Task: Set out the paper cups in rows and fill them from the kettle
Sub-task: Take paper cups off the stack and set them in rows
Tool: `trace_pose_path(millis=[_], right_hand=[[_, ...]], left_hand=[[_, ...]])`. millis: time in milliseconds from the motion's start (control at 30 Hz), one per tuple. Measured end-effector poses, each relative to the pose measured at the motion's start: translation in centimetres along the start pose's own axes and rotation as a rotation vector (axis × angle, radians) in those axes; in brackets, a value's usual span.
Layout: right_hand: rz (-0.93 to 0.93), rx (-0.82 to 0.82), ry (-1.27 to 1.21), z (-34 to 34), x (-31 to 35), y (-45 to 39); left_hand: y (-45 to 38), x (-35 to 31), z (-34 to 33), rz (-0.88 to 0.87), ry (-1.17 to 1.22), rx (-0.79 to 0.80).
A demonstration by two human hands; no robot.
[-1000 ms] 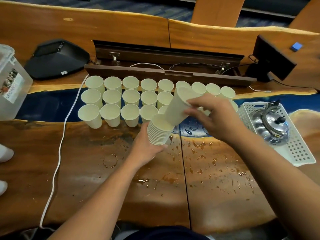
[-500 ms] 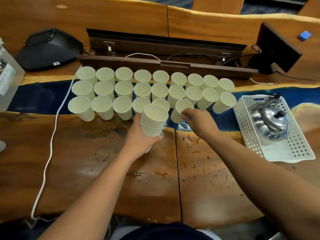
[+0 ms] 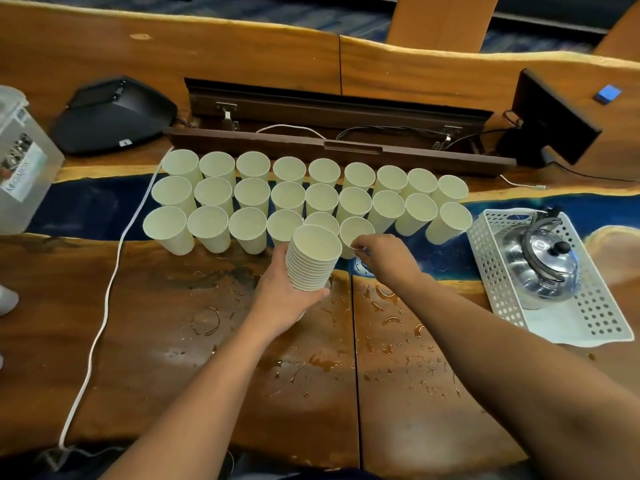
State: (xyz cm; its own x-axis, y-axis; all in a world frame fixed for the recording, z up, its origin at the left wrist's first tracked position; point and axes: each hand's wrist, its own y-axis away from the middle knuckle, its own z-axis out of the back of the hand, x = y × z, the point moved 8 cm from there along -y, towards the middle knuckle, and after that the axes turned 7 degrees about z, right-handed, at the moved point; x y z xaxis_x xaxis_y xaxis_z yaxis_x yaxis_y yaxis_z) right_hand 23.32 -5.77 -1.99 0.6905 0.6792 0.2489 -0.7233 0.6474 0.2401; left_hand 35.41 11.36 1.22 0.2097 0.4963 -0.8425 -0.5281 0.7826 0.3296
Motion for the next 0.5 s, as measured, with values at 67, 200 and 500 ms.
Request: trace_pose_path(millis=[67,200,500], right_hand=[[-0.006,0.003,0.003,0.0,0.0,-0.2],[0.001,-0.028,0.025,0.5,0.0,-0.4],[0.025,-0.248,-0.144,4.9,1.7,1.5]], left_hand=[[0.0,0.0,0.0,0.003,0.0,0.004],[-0.2,-0.1,0.0,0.002,0.009,0.0],[-0.4,-0.4,-0.3,-0.007,-0.011,0.021]])
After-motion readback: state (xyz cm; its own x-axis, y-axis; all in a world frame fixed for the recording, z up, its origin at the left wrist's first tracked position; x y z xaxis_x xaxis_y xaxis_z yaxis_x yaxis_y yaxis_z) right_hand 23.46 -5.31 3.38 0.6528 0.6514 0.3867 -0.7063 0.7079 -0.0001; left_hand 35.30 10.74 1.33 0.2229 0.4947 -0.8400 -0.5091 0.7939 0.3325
